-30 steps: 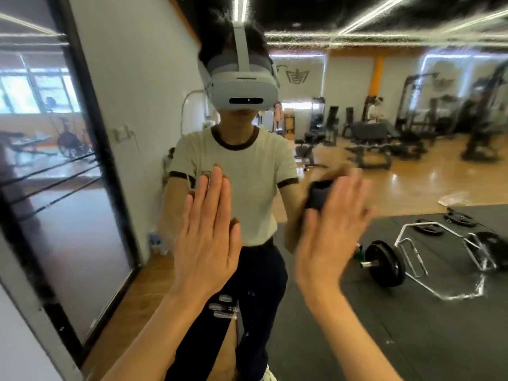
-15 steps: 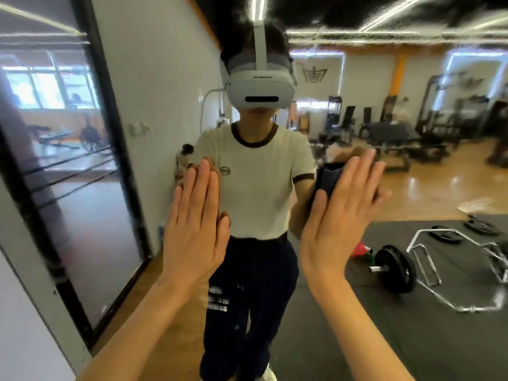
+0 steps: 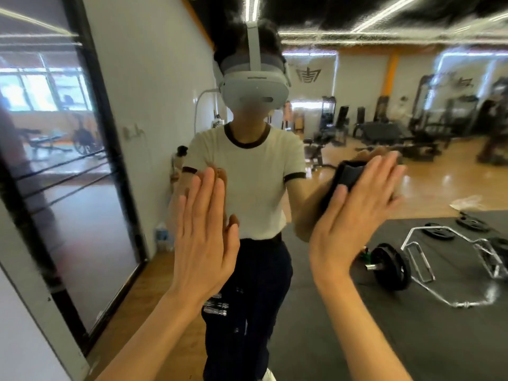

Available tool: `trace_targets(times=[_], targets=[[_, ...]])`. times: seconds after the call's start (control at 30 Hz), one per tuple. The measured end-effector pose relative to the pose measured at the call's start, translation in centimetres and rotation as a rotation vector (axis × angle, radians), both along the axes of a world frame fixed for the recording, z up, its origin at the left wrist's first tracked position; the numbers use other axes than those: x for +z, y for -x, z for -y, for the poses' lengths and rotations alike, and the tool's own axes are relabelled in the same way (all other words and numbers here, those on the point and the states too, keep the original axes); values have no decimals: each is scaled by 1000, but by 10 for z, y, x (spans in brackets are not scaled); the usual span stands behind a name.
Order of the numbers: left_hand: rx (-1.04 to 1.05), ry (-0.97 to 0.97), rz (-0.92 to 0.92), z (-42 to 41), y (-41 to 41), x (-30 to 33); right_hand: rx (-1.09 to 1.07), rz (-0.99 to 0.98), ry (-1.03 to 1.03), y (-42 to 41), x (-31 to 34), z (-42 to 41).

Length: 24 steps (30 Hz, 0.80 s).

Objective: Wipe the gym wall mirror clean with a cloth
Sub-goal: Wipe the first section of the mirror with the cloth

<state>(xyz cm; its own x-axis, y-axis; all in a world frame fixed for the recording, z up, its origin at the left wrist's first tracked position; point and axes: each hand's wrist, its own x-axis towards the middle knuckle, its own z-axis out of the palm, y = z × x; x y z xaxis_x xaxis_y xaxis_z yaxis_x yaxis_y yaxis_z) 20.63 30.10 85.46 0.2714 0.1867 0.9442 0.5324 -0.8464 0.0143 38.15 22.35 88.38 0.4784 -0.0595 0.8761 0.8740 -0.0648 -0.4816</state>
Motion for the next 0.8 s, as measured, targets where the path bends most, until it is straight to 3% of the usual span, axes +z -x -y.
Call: trace_targets(times=[0.1,0.2,0.27,0.33,0.4,0.47,0.5,0.6,0.67,0.7,0.8], targets=[[-104,-46,-35,15,-23,-3,50,387,228,43,-32,-16],[-189,-16,-32,23,-40,-2,-34,643,365,2,-38,-2],[-149,10,-47,22,-45,-3,-57,535,304,-35,-39,16],[-67,0,-63,19,-48,-5,-45,284,178,-63,-42,28],[2,-36,-74,18,-51,-7,-53,63,69,-57,-46,25],[38,-66,-80,17,-54,-7,-35,6,90,-26,-51,8],[47,-75,-81,17,-54,-8,-35,91,150,-8,-56,0],[54,-82,-86,17,-54,-8,-59,603,352,-2,-75,0],[62,-78,-88,17,-53,-7,-86,722,390,-39,-75,16],[64,-75,-93,17,-53,-6,-78,644,377,-58,-76,25],[74,-86,-108,17,-51,-7,-73,140,155,-95,-71,43]])
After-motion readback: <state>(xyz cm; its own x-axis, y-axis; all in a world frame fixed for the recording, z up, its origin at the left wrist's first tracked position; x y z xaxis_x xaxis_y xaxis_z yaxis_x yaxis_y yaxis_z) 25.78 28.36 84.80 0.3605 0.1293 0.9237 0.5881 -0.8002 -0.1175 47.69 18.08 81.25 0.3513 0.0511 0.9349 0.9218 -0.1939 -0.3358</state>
